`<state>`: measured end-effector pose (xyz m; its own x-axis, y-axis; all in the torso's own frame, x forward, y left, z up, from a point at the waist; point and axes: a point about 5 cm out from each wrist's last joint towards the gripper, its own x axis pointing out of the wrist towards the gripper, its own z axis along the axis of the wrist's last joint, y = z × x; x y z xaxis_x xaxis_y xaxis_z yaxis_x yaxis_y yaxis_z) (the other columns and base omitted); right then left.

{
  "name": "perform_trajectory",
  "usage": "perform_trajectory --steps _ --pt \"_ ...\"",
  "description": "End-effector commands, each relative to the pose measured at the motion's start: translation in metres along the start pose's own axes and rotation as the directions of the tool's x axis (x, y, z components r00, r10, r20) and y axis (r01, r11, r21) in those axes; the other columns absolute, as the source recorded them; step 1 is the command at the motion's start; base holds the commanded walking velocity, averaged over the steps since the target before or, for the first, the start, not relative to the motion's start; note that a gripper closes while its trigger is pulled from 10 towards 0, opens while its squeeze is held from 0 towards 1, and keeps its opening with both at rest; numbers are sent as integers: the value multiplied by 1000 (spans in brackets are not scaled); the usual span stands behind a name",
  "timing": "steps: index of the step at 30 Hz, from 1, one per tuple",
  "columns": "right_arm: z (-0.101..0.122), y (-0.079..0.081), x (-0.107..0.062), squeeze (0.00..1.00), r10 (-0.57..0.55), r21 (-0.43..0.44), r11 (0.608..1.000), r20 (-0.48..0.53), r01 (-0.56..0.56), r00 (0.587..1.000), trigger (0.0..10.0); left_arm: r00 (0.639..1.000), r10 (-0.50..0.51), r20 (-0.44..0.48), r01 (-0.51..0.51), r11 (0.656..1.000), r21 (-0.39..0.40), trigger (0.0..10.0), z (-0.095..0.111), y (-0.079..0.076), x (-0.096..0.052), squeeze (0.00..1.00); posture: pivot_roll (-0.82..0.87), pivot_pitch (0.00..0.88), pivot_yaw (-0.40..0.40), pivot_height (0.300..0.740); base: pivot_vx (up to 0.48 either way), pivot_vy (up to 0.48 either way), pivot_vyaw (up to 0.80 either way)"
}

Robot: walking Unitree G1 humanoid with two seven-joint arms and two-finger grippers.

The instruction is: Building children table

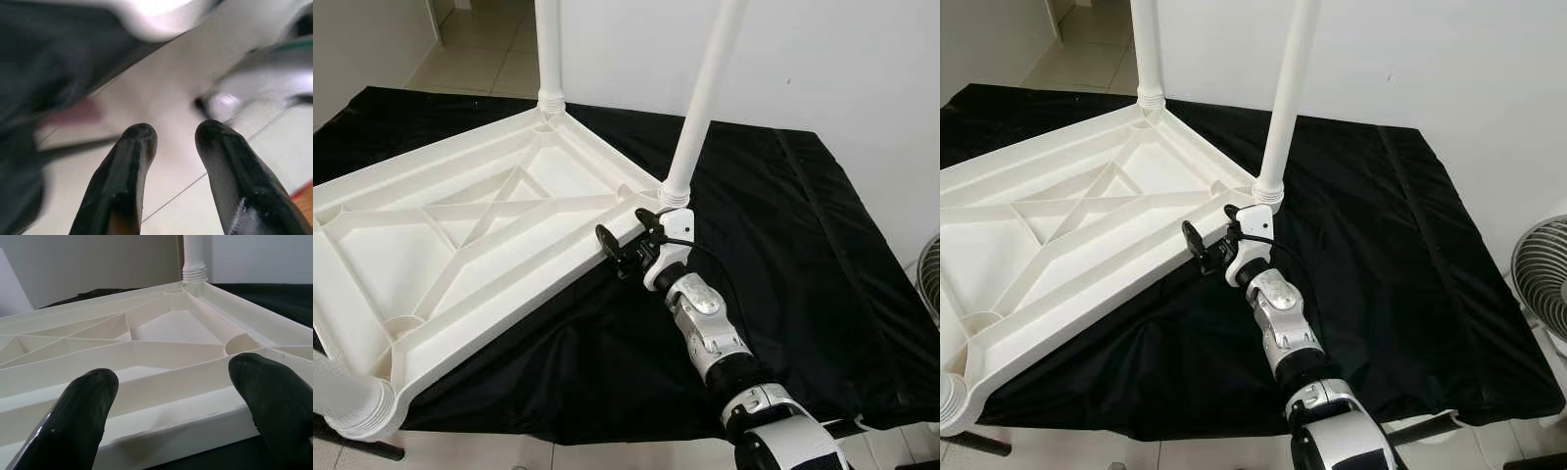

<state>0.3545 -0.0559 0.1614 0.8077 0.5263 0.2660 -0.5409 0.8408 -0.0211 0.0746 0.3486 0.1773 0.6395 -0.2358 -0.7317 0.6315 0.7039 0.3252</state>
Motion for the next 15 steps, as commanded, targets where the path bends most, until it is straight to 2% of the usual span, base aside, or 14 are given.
perform_trajectory --steps 1,2,4,5,7,9,10,11,12,13,14,15 --pt "-1 -1 0 0 -13 5 1000 3 13 1000 10000 997 57 -44 -55 998 37 10000 -6 11 -5 0 444 127 -40 740 0 0 0" --pt "-1 -1 0 0 -13 7 1000 5 13 1000 10000 987 147 -60 -142 987 72 10000 -8 26 -5 0 445 126 -43 740 0 0 0" --pt "-1 0 1 0 -12 9 1000 8 12 1000 10000 937 340 -83 -326 934 146 10000 -8 55 -6 0 445 124 -45 740 0 0 0" --pt "-1 0 1 0 -12 10 1000 9 12 1000 10000 915 396 -74 -381 911 161 10000 -7 63 -5 0 443 123 -45 740 0 0 0" --pt "-1 0 1 0 -12 10 1000 9 12 1000 10000 906 418 -66 -404 900 165 10000 -5 67 -5 0 442 123 -45 740 0 0 0" --pt "-1 0 2 0 -13 10 1000 10 13 1000 10000 860 510 -24 -501 852 153 10000 4 78 0 0 437 123 -48 740 0 0 0" --pt "-1 0 2 0 -13 10 1000 10 13 1000 10000 860 510 -24 -501 852 153 10000 4 78 0 0 437 123 -48 740 0 0 0" --pt "-2 -1 1 0 -14 9 1000 11 14 1000 10000 821 570 20 -566 810 154 10000 11 84 2 0 430 120 -49 740 0 0 0" --pt "-2 -1 1 0 -14 8 1000 10 14 1000 10000 782 620 60 -623 774 113 10000 17 89 4 0 430 120 -49 740 0 0 0" --pt "-2 -1 1 0 -14 8 1000 10 14 1000 10000 782 620 60 -623 774 113 10000 17 89 4 0 430 120 -49 740 0 0 0" --pt "-3 -1 0 0 -15 7 1000 10 15 1000 10000 748 655 105 -662 746 65 10000 24 92 7 0 424 116 -50 740 0 0 0" --pt "-3 -1 0 0 -15 7 1000 10 15 1000 10000 748 655 105 -662 746 65 10000 24 92 7 0 424 116 -50 740 0 0 0"
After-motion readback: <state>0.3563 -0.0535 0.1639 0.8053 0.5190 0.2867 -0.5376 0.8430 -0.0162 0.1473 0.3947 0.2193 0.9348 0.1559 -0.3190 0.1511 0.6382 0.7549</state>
